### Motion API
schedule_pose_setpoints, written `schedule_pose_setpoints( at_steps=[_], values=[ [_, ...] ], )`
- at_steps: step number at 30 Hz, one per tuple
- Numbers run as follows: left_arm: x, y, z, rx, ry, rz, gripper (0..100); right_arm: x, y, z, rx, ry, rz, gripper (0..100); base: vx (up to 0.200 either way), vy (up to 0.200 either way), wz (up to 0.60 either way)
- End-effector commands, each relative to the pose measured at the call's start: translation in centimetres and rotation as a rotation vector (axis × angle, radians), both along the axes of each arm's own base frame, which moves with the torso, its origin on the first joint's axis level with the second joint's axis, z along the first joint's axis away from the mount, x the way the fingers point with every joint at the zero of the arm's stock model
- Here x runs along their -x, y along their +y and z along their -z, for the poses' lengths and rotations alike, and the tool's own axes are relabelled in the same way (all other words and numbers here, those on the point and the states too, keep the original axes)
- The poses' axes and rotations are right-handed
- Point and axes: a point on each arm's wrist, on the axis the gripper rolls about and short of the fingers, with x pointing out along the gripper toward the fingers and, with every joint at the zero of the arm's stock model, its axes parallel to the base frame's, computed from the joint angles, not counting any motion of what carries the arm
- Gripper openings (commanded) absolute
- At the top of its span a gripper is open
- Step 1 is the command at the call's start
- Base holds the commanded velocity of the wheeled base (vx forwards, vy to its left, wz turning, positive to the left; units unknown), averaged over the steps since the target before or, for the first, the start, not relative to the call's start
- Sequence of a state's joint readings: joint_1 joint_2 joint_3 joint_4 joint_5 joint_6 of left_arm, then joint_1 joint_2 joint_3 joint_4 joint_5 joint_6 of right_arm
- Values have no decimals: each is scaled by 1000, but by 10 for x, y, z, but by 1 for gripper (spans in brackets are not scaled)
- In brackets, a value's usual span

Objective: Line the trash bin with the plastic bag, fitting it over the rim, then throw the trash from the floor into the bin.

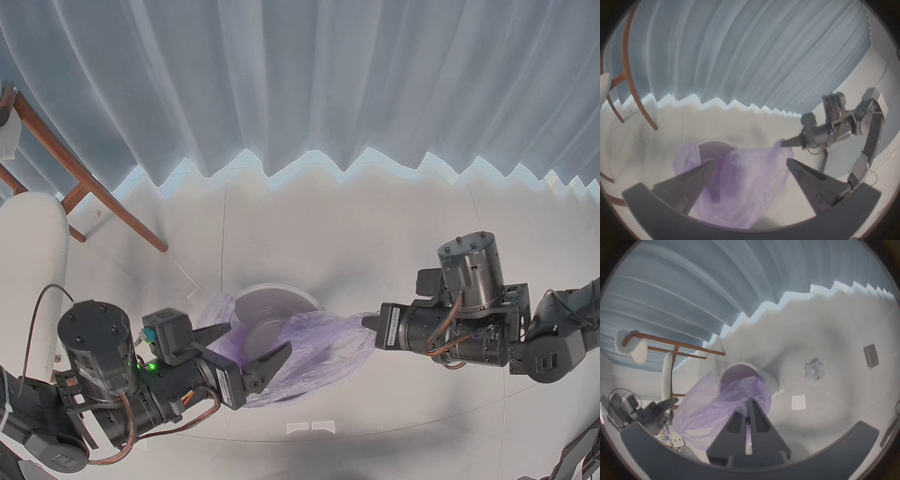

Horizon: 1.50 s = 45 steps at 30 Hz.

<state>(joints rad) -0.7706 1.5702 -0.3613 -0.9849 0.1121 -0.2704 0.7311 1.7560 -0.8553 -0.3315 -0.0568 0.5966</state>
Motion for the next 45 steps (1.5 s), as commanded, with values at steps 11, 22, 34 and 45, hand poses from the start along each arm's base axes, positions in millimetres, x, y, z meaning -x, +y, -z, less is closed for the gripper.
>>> schedule_pose_setpoints(
  at_steps=[11,22,34,45],
  values=[
    [-7,38,-38,36,-28,-154,100,25,-41,1,-71,-274,-87,0,0,0,0],
    [4,54,1,-116,171,-35,100,3,-23,19,-125,-386,-106,0,0,0,0],
    [-16,129,0,-130,-4,207,100,0,-21,22,-136,-385,-105,0,0,0,0],
    [-26,141,4,-37,-54,400,100,1,-22,20,-139,-388,-104,0,0,0,0]
  ],
)
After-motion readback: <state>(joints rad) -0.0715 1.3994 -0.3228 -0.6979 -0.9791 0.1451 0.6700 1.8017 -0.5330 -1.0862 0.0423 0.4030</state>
